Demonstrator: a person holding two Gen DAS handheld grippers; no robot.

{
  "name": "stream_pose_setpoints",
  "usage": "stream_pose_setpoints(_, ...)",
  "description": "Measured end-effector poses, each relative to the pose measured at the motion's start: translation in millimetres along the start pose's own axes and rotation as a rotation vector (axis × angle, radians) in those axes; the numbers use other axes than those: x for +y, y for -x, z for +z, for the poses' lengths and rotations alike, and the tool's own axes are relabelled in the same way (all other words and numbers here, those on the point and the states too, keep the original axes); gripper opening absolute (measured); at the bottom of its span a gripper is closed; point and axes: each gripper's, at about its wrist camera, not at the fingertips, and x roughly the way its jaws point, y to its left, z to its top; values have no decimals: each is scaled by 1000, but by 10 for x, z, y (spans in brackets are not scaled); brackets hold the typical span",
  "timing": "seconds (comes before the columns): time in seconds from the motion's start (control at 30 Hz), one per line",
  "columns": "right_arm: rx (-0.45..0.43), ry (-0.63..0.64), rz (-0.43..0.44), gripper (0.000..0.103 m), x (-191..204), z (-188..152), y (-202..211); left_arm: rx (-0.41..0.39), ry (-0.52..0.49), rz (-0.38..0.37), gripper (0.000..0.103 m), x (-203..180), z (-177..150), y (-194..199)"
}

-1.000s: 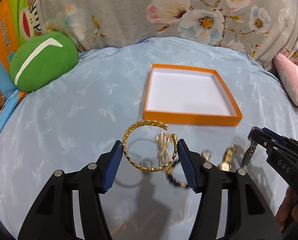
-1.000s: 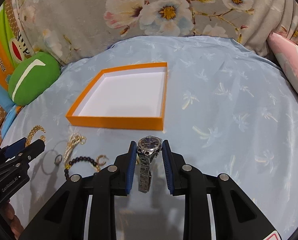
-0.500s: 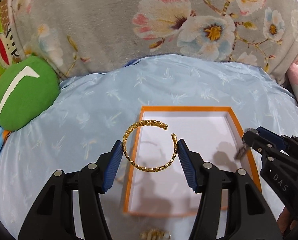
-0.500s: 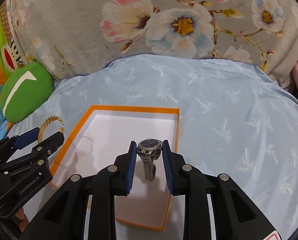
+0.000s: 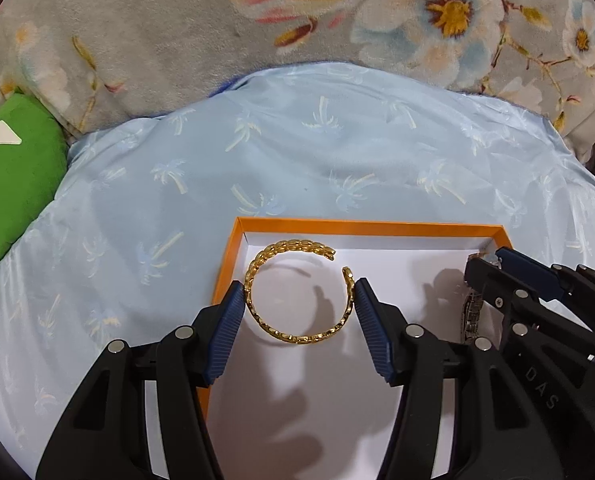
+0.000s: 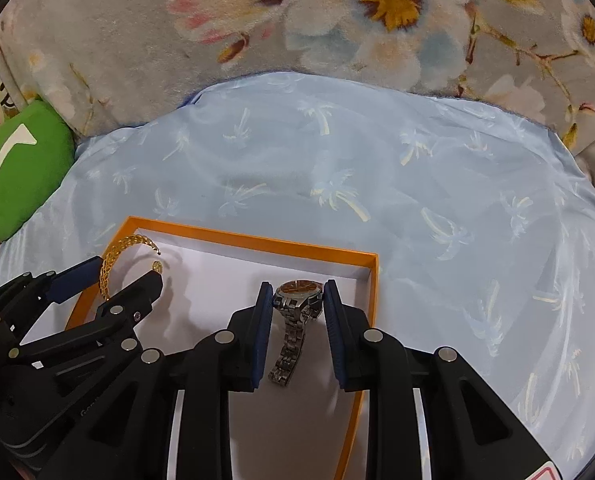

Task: Organize jewelry
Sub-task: 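Carry both items into the orange box and open both tools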

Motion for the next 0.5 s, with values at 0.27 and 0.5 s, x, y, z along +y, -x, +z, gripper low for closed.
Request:
stream_pose_setpoints(0.27, -16, 34, -42, 38, 26, 50, -20, 11, 33, 13, 64, 48, 30, -43)
stream_pose_setpoints(0.5, -27, 60, -79, 39, 45, 31, 2, 20, 3, 60, 64, -5, -44, -48)
